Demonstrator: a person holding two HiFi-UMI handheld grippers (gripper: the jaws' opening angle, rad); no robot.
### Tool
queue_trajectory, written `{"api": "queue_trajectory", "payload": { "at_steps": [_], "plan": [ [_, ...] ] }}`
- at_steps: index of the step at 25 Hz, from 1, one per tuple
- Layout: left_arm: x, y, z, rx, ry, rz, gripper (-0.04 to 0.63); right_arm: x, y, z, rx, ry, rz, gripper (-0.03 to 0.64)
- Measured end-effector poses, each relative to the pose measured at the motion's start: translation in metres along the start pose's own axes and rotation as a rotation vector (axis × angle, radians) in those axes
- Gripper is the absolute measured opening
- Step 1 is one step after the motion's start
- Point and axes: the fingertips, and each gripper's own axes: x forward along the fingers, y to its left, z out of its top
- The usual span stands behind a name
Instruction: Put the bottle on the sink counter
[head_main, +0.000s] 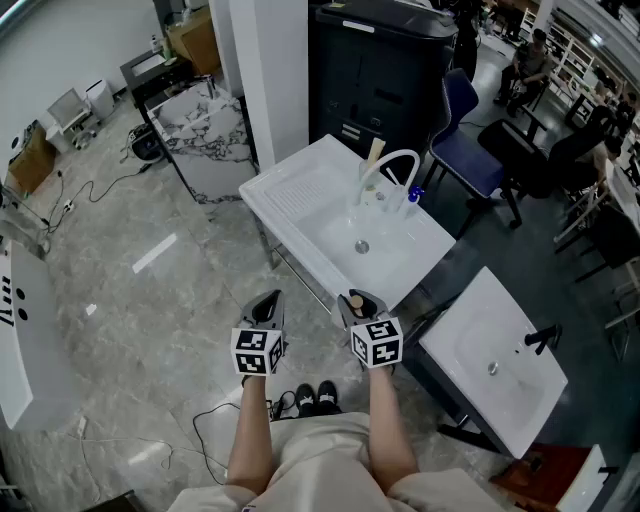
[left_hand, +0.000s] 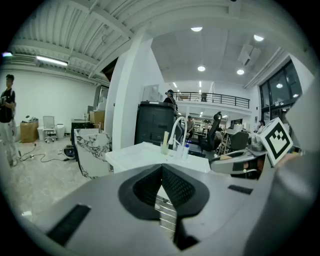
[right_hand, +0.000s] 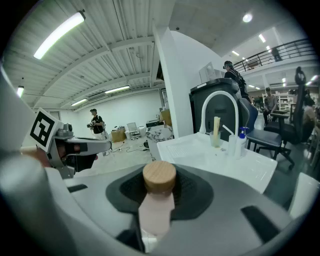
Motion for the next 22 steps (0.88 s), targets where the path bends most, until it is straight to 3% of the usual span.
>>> {"api": "queue_trajectory", "payload": {
  "at_steps": [12,22],
  "plan": [
    [-0.021,-0.010,-0.011,-0.028,0.006,0.046,0.006,-0.017,-0.005,-0.011,-0.015,0.013,0.034,0.106],
    [-0.017,0.018,-0.027,-0.058,0.026,0.126,0.006,0.003,-0.012,-0.014,0.007,0.002,0.089,0.106]
  ]
}}
